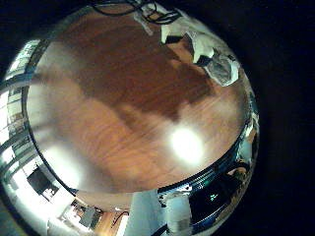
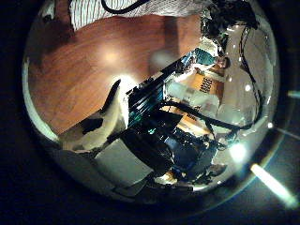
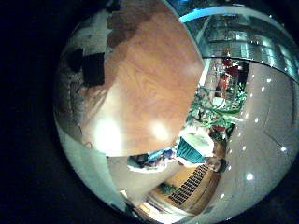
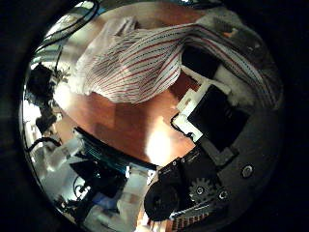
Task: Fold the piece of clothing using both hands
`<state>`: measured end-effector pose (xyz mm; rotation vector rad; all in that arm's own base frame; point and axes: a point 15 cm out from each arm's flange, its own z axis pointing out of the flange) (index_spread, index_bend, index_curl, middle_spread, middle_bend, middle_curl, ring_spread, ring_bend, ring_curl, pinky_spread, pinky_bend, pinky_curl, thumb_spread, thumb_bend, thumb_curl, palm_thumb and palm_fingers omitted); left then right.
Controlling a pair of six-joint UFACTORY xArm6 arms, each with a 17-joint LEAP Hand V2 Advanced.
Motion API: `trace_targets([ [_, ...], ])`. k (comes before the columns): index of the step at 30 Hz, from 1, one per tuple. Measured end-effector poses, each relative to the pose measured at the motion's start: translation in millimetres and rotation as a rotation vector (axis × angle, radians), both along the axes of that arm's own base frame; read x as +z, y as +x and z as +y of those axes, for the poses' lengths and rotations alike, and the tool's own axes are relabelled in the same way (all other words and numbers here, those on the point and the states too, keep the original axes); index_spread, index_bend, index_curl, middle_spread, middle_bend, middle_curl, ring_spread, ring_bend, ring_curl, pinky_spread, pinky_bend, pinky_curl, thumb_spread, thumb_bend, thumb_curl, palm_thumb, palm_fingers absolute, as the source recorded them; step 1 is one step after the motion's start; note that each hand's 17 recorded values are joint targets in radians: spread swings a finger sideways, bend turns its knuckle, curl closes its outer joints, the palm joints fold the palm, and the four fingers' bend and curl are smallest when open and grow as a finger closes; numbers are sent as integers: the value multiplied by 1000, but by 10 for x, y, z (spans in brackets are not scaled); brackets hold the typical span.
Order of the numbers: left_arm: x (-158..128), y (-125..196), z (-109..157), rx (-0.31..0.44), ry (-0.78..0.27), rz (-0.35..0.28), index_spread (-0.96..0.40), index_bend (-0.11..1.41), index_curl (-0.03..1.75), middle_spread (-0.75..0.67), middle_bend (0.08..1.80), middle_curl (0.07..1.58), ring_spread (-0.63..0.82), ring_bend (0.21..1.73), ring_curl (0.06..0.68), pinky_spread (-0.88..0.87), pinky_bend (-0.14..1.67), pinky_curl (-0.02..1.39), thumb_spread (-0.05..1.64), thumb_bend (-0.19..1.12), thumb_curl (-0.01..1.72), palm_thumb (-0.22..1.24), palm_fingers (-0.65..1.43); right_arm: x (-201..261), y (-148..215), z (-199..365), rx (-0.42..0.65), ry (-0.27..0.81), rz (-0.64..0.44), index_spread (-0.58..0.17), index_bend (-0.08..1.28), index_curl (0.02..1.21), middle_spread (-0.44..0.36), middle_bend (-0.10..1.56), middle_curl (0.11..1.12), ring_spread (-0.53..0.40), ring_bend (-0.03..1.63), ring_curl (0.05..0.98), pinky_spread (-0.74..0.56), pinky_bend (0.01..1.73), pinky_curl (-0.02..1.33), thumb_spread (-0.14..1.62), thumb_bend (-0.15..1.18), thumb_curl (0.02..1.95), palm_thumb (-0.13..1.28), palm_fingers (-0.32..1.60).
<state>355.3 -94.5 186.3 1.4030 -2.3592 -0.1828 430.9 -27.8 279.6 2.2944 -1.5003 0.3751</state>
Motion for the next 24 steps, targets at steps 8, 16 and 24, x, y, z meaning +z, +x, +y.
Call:
trace_targets([
  [8, 330, -72, 38, 45, -75, -37, -41, 195, 480, 96, 185, 337, 149, 632, 236, 256, 311, 369, 1185, -17, 332, 475, 260, 492, 156, 580, 229, -306, -64, -375, 970, 1095, -200, 1226, 997, -247, 1398, 823, -219, 1342, 888, 1060, -20, 663, 1011, 907],
  [16, 384, -366, 513, 147, -96, -52, -59, 193, 487, 77, 191, 355, 91, 634, 236, 237, 287, 362, 1188, -15, 332, 478, 298, 542, 338, 1383, 359, -375, -93, -376, 950, 1106, -201, 1209, 996, -242, 1380, 819, -237, 1323, 887, 1074, -14, 659, 988, 917],
  [24, 333, -539, 1088, 260, -77, -57, -75, 194, 498, 60, 191, 367, 67, 626, 235, 216, 278, 360, 1190, -16, 333, 496, 315, 506, 412, 1679, 400, -370, -101, -379, 929, 1116, -204, 1191, 1002, -240, 1372, 816, -246, 1313, 887, 1079, -13, 660, 986, 933],
])
